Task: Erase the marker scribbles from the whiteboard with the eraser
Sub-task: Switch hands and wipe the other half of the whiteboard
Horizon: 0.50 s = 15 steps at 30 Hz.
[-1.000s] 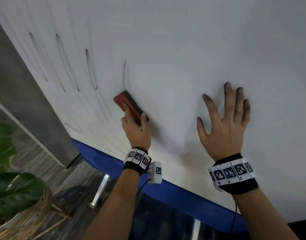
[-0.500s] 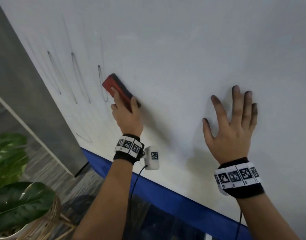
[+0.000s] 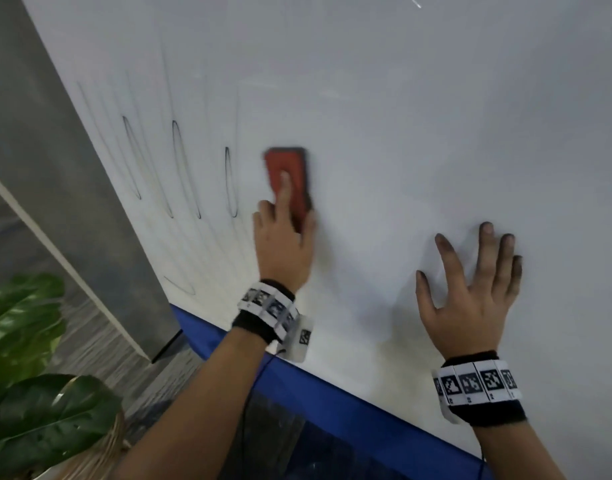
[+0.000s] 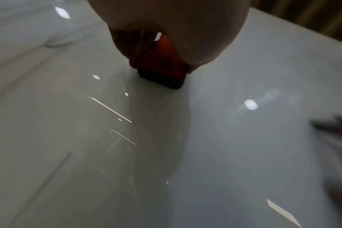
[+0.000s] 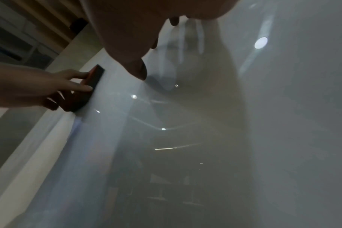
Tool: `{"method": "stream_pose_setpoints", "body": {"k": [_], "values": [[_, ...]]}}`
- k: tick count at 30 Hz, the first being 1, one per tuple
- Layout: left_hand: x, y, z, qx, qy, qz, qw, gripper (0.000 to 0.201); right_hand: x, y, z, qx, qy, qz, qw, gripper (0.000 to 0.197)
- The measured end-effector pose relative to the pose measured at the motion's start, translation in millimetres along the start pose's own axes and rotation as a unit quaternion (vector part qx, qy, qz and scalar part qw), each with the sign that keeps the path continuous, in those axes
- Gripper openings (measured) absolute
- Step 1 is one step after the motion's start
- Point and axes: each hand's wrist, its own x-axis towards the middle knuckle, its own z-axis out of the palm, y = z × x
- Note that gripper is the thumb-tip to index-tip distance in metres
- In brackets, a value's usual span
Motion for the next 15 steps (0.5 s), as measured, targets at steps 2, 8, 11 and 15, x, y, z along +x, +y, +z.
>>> {"method": "stream_pose_setpoints", "body": {"k": [2,8,11,15], "values": [[31,-8,-11,-0.022,0.050,-0.070,0.996,0.069,2,-1,-3,-0.013,0.001,0.004,1.000,0.053],[21,11,-9,0.032,0.002,0.105,0.994,0.066,59,-47,-9,0.010,0.027,-0.016,0.999,0.044],[35,1,-18,0.128,-0.014,0.231,0.964,0.060,105,-79,-8,0.019,0.014,-0.059,0.998,0.050],[103,-19,-52,0.133,0.048,0.137,0.981,0.064,145,-107,-7,0.022,-0.026,-0.029,0.999,0.064]]}}
